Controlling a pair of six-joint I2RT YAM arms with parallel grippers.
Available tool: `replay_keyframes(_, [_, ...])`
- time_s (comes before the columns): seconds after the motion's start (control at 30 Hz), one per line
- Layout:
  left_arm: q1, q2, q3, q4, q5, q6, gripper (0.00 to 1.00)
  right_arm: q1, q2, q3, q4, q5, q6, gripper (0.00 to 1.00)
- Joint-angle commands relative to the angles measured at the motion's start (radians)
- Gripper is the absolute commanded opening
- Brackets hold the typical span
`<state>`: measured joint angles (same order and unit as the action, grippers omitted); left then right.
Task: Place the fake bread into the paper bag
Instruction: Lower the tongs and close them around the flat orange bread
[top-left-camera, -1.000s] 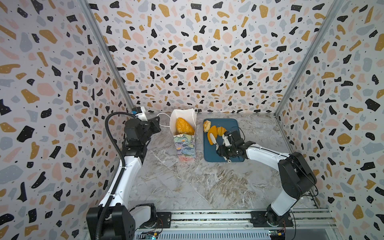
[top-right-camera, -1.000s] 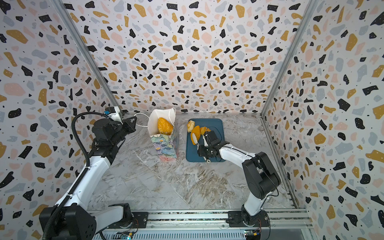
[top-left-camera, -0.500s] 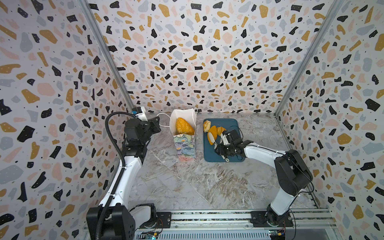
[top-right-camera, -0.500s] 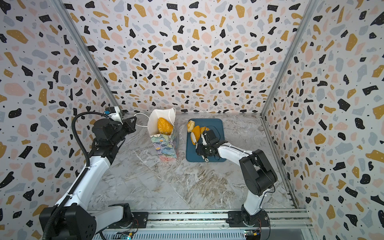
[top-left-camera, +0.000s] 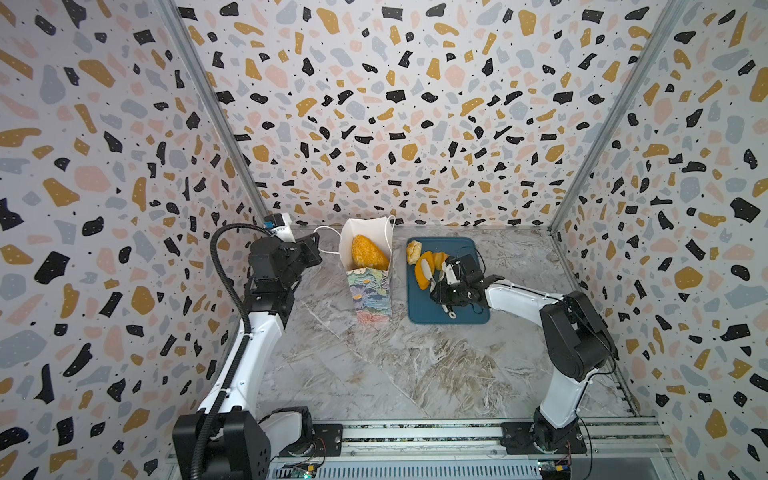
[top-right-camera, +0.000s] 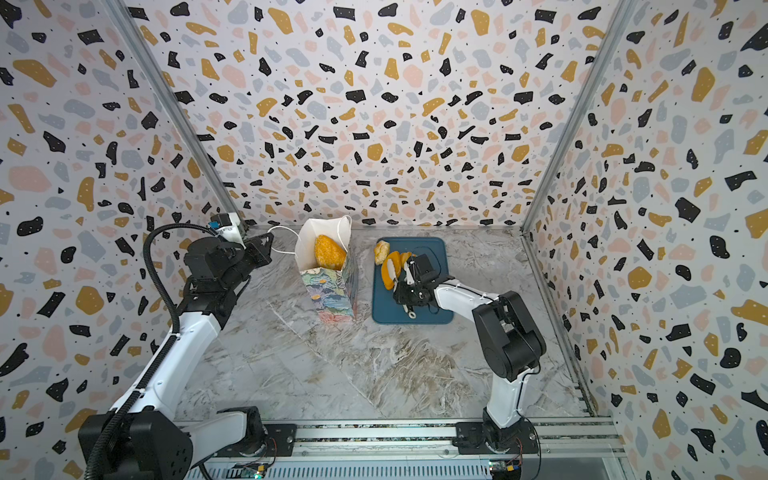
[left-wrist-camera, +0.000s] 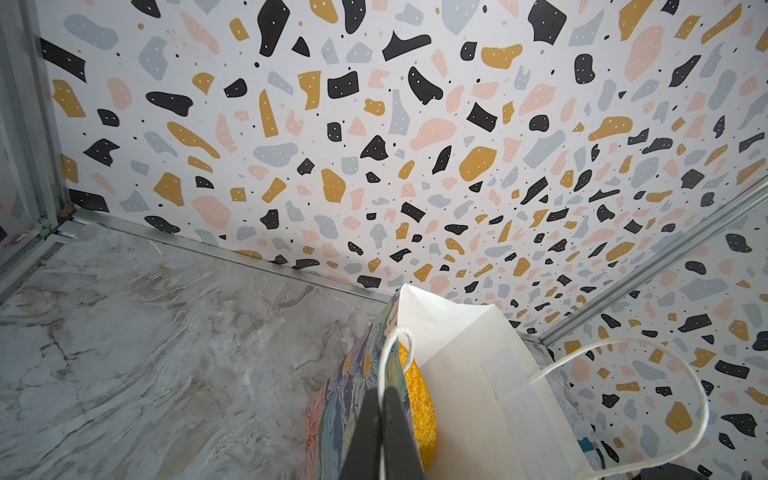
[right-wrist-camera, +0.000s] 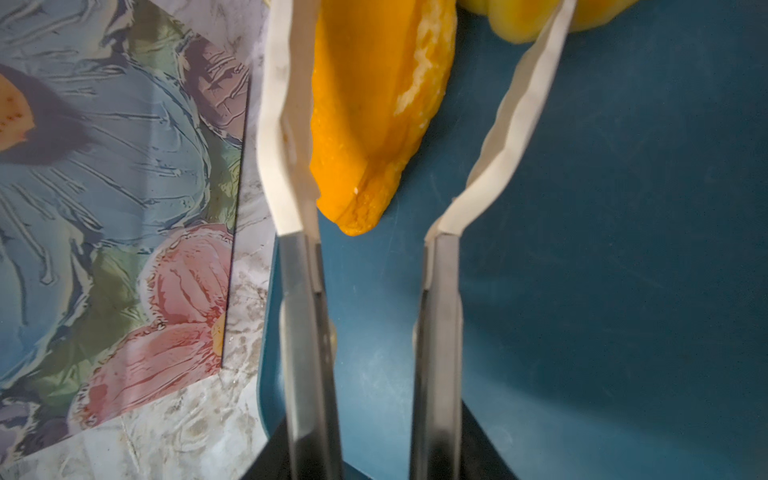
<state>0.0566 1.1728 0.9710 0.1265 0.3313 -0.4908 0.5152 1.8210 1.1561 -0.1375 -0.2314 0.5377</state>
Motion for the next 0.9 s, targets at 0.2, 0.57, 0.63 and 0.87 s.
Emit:
replay_keyframes(0.2, [-0.001,-0.010,-0.006,0.032,0.011,0.002,0.00,0.000,0.006,0.053,0.041,-0.048,-0.001,0.41])
replay_keyframes(0.57, [-0.001,-0.009,-0.005,0.028,0.007,0.004,0.00,-0.004,0.040,0.050,0.048,-0.056,0.002,0.33])
replay_keyframes(0.63, [-0.001,-0.009,-0.006,0.026,0.006,0.005,0.00,-0.005,0.038,0.047,0.048,-0.054,0.003,0.29])
replay_keyframes(0.87, [-0.001,-0.009,-0.005,0.025,0.004,0.005,0.00,-0.011,0.007,0.024,0.050,-0.057,0.010,0.28])
